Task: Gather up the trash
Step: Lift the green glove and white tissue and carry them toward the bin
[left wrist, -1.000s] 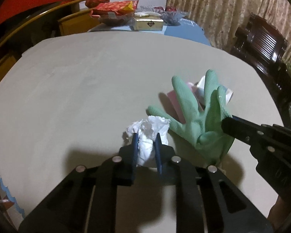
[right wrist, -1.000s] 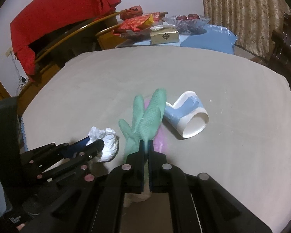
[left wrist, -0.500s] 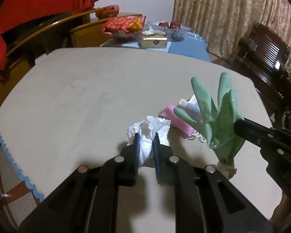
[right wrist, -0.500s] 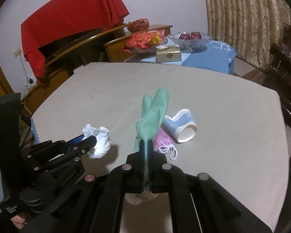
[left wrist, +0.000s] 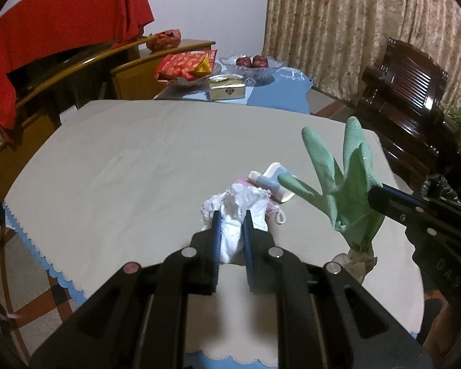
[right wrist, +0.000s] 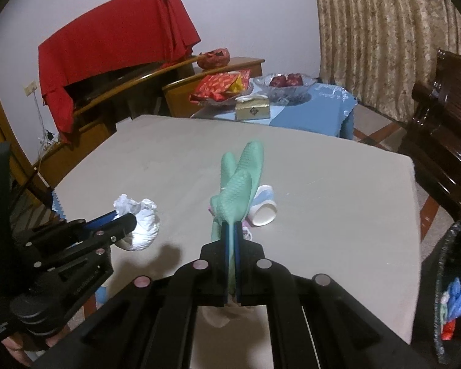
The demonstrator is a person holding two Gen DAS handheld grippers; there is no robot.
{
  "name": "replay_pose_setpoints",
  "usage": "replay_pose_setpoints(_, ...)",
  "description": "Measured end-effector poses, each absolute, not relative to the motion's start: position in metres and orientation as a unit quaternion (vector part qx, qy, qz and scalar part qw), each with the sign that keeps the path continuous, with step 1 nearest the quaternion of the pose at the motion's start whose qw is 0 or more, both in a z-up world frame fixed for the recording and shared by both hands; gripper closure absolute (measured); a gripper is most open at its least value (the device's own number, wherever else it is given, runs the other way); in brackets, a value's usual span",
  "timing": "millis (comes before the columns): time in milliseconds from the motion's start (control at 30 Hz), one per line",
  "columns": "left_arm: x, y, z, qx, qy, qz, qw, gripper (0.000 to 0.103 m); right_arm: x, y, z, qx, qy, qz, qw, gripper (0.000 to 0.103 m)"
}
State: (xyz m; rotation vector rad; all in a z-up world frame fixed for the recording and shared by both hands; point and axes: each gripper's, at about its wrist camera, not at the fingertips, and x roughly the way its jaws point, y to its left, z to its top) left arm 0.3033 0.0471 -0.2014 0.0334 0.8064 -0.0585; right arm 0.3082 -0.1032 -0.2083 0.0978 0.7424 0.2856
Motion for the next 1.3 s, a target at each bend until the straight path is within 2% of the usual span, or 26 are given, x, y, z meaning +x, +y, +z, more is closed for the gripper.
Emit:
replay_pose_setpoints(400,0.276,0.027,-0.184,0.019,0.383,-0.032,0.923,0.090,0.276,-0.151,-0.182,0.044,0.341,0.115,0.932,0.100)
replay_pose_setpoints(733,0.265,0.034,-0.191,0.017,0.400,-0.019,0.916,0.090,0.262,-0.184,-0.188,0.057,0.342,0.101,0.932,0.100)
replay_pose_setpoints(1300,0.257,-0.082,-0.193,0.037,0.413,-0.075,0.907,0.090,0.234,-0.263,-0.183,0.053,0.333,0.045,0.940,0.100)
